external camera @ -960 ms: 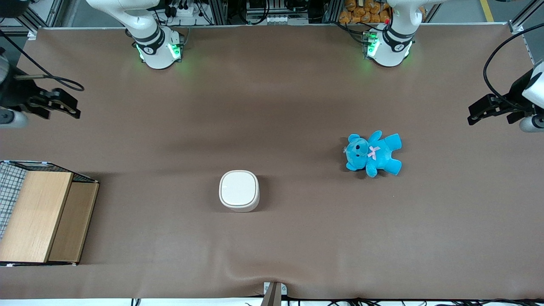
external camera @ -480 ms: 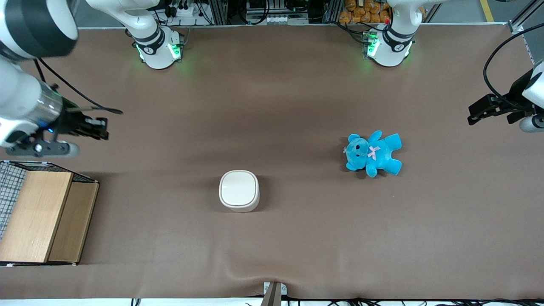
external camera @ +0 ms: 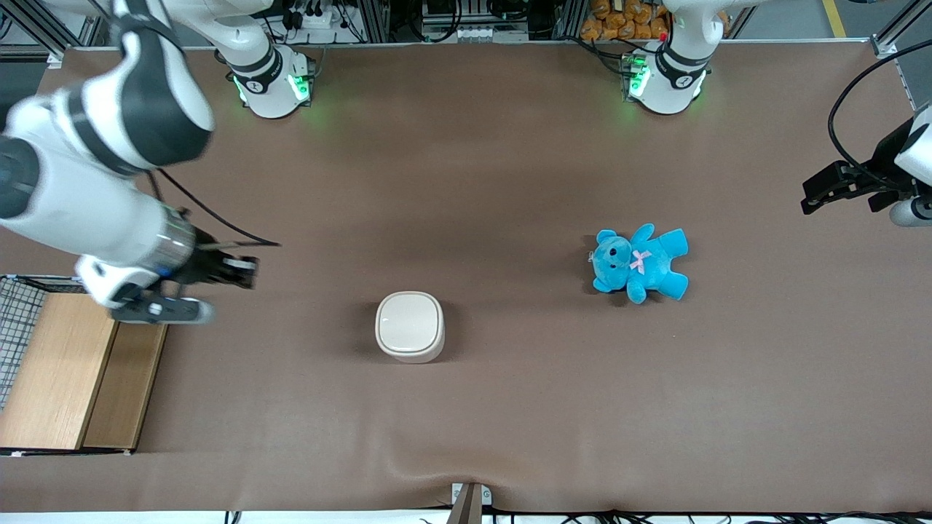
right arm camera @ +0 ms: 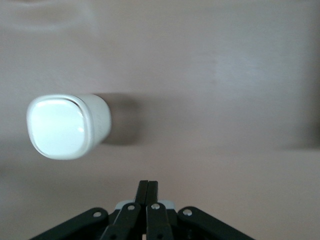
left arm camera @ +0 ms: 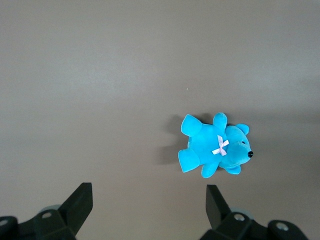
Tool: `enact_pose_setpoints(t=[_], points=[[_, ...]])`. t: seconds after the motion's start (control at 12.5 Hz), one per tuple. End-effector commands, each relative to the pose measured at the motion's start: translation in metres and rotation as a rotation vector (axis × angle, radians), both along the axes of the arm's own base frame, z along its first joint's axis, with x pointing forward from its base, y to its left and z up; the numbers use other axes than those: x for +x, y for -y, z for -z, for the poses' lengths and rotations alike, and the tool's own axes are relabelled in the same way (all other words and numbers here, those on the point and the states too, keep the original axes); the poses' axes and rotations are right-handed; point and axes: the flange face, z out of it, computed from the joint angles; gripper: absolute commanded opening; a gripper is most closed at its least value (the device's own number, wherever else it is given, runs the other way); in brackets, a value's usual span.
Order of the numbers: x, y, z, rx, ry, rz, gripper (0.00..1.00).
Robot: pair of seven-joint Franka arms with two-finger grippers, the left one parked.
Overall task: Open trash can with right arm
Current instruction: 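Move the right gripper over to the white trash can's lid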
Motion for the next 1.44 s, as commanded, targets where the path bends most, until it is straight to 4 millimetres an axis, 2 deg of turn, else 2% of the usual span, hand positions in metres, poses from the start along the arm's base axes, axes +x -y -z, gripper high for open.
enact_pose_setpoints(t=[0.0, 0.08, 0.24, 0.48, 0.64, 0.88, 1.04, 1.36], points=[[0.016, -0.049, 0.019, 0.037, 0.000, 0.049, 0.00], [0.023, -0.062, 0.029, 0.042, 0.007, 0.037, 0.00], [0.030, -0.092, 0.064, 0.037, 0.002, 0.011, 0.00], [0.039, -0.122, 0.104, 0.043, 0.059, 0.058, 0.00], [0.037, -0.142, 0.127, 0.049, 0.067, 0.042, 0.00], [0.037, -0.150, 0.154, 0.045, 0.053, 0.079, 0.00], [0.033, -0.161, 0.165, 0.035, 0.055, 0.076, 0.00], [0.033, -0.155, 0.181, 0.021, 0.029, 0.084, 0.00]])
